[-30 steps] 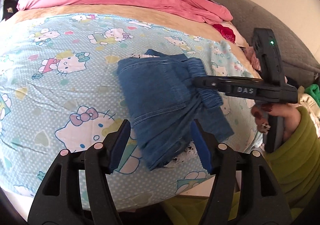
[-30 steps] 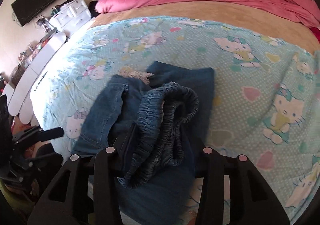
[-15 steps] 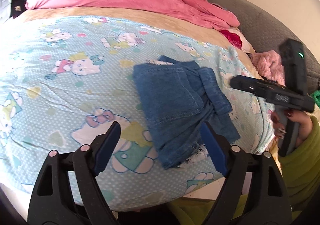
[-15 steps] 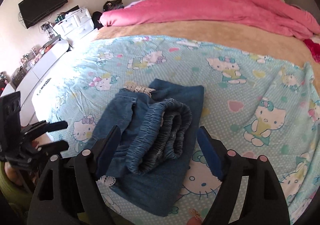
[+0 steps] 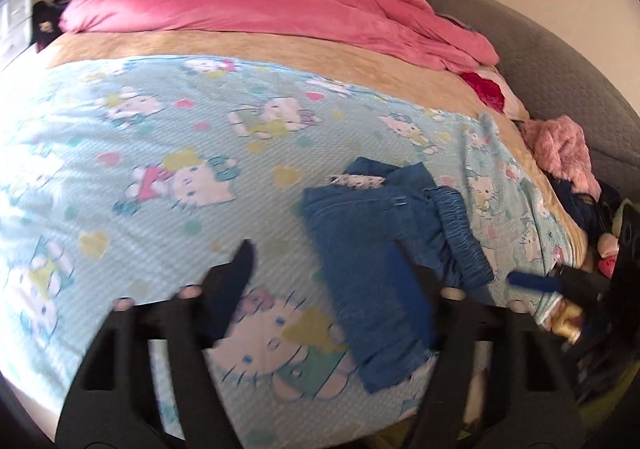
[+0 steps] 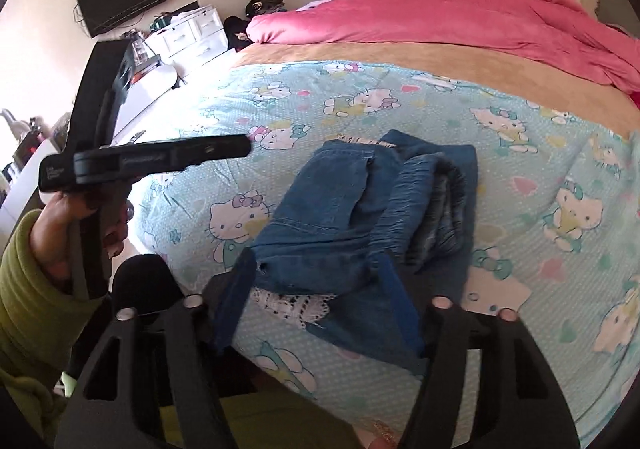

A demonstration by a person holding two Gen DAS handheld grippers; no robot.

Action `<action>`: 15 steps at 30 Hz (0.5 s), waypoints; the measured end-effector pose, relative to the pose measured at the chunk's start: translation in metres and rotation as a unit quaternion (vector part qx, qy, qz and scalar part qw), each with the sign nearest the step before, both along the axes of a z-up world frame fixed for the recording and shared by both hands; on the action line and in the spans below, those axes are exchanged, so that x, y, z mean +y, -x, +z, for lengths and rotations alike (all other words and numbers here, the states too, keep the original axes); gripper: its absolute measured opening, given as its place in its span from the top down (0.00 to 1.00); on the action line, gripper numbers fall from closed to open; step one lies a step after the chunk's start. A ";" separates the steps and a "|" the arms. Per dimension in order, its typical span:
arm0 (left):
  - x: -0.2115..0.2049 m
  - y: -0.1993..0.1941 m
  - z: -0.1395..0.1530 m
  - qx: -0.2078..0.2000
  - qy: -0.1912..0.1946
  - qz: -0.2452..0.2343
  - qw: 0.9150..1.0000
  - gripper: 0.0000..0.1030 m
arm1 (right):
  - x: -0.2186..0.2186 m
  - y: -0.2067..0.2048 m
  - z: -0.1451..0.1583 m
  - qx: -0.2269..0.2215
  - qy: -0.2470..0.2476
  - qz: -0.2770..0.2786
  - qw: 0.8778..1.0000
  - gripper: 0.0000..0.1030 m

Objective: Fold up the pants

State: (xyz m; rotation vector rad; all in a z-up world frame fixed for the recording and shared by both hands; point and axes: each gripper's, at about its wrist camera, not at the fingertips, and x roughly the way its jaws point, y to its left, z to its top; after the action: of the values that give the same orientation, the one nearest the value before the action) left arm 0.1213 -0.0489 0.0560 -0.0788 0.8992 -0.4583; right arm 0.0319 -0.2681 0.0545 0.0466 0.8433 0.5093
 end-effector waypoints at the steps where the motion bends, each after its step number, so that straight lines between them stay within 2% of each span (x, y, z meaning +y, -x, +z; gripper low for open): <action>1: -0.006 -0.005 -0.001 0.003 -0.002 -0.009 1.000 0.55 | 0.007 0.001 -0.001 -0.006 0.008 0.003 1.000 0.45; 2: -0.010 -0.008 -0.003 0.004 -0.003 -0.016 1.000 0.59 | 0.015 0.002 -0.002 -0.010 0.014 0.014 1.000 0.45; 4: -0.023 -0.018 -0.006 0.005 -0.003 -0.030 1.000 0.59 | 0.029 0.000 -0.004 -0.021 0.026 0.034 0.999 0.45; 7: -0.039 -0.034 -0.013 0.019 -0.001 -0.048 0.999 0.59 | 0.034 -0.014 -0.016 -0.012 0.033 0.021 0.999 0.45; 8: -0.044 -0.039 -0.015 0.024 0.000 -0.052 0.998 0.59 | 0.033 -0.020 -0.028 0.007 0.037 0.013 0.999 0.59; 9: -0.053 -0.044 -0.018 0.031 0.001 -0.061 0.998 0.59 | 0.032 -0.023 -0.039 0.031 0.038 0.014 0.999 0.93; 10: -0.060 -0.047 -0.023 0.038 -0.003 -0.069 0.997 0.60 | 0.027 -0.023 -0.055 0.066 0.024 0.022 0.997 0.99; 12: -0.076 -0.052 -0.041 0.051 -0.033 -0.082 0.995 0.67 | 0.021 -0.014 -0.064 0.072 0.018 0.024 0.997 0.99; 14: -0.084 -0.056 -0.060 0.063 -0.051 -0.079 0.994 0.67 | 0.014 -0.005 -0.069 0.073 0.009 0.023 0.997 0.99; 15: -0.084 -0.058 -0.065 0.066 -0.048 -0.076 0.994 0.67 | 0.012 -0.004 -0.071 0.076 0.005 0.022 0.997 0.99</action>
State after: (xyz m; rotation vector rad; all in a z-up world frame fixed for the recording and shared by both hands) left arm 0.1795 -0.1327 -0.0094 0.0484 1.0611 -0.5557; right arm 0.0360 -0.2556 -0.0162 0.0581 0.9964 0.5478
